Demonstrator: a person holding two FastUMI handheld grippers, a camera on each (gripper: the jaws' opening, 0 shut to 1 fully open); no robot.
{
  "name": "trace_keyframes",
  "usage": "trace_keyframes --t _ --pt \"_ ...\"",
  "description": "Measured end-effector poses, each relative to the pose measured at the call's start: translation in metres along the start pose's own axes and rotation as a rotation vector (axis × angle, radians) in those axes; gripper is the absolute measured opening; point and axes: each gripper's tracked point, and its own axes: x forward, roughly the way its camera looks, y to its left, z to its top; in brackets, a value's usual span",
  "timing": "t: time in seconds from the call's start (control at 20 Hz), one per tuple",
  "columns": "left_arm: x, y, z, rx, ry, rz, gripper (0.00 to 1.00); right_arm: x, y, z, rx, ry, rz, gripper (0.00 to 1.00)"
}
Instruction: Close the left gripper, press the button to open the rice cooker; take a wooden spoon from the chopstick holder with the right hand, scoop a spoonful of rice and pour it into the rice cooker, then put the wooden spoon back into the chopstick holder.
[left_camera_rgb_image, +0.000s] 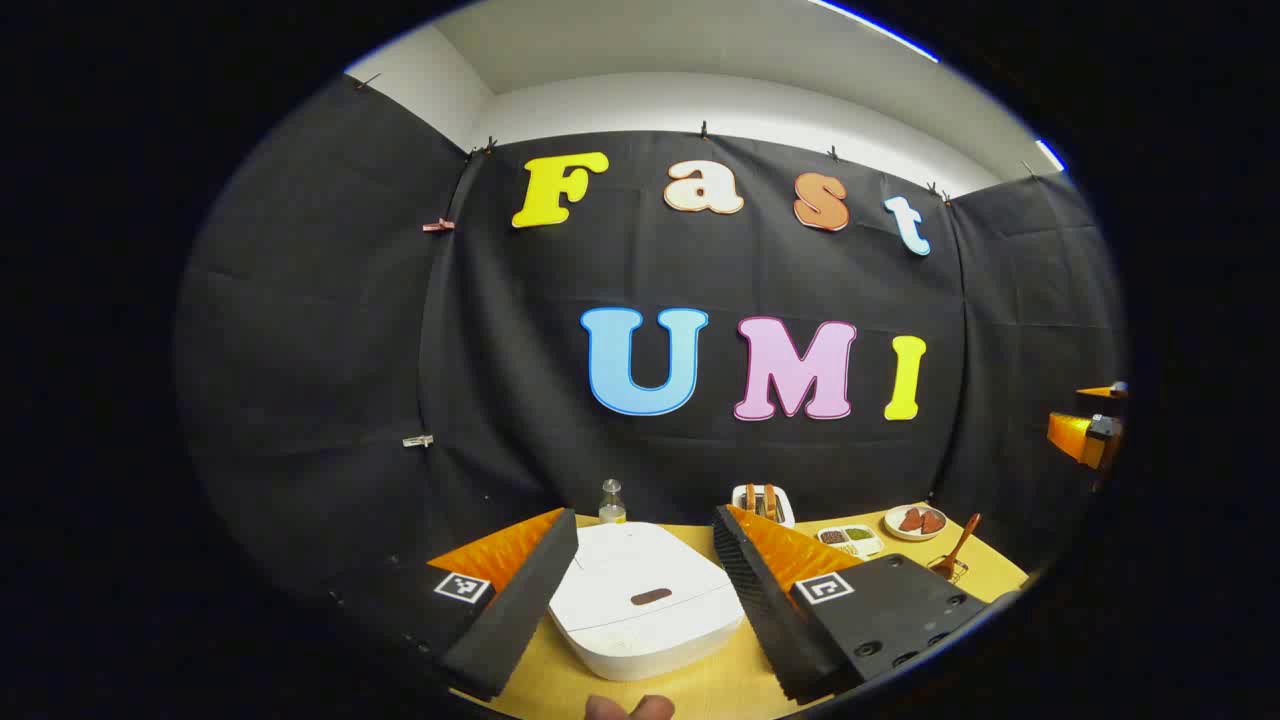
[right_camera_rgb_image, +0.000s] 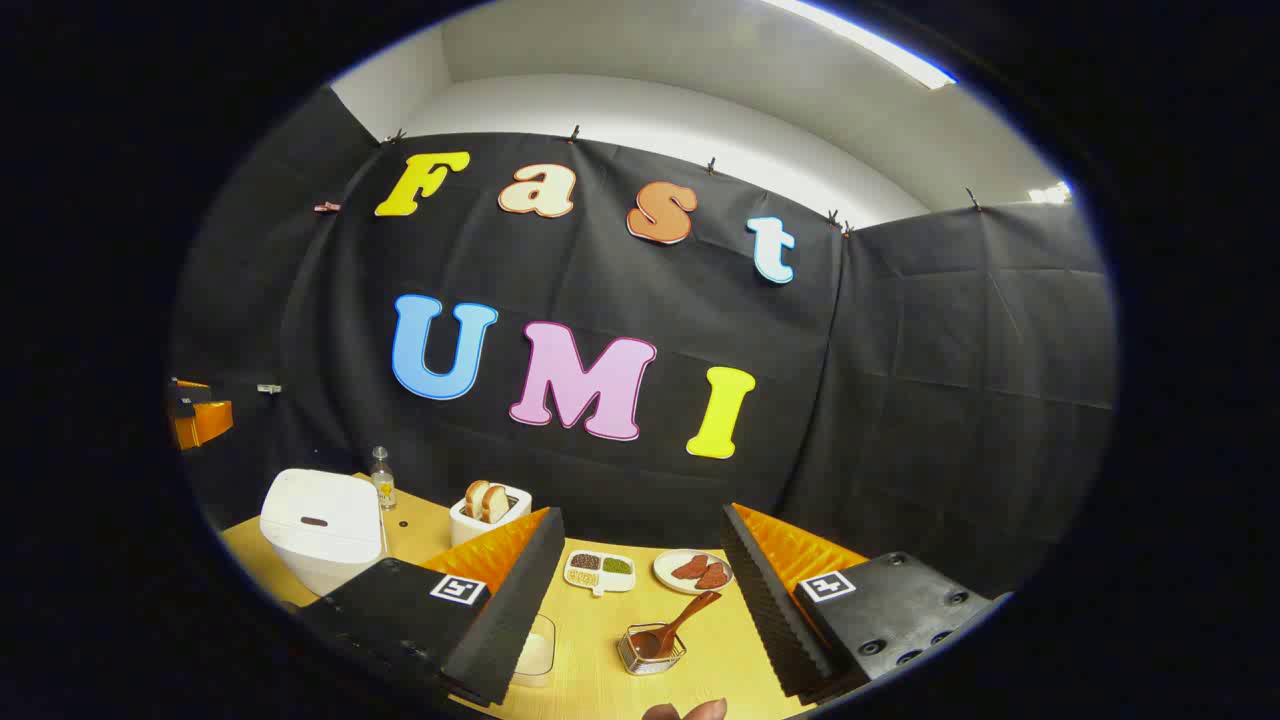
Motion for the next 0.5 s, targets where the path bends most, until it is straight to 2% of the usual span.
trace_keyframes --t 0.5 --pt "0.0040 0.0004 0.0040 0.003 -0.018 -0.005 0.95 0.0069 0.0020 0.0058 -0.042 -0.038 0.001 0.98"
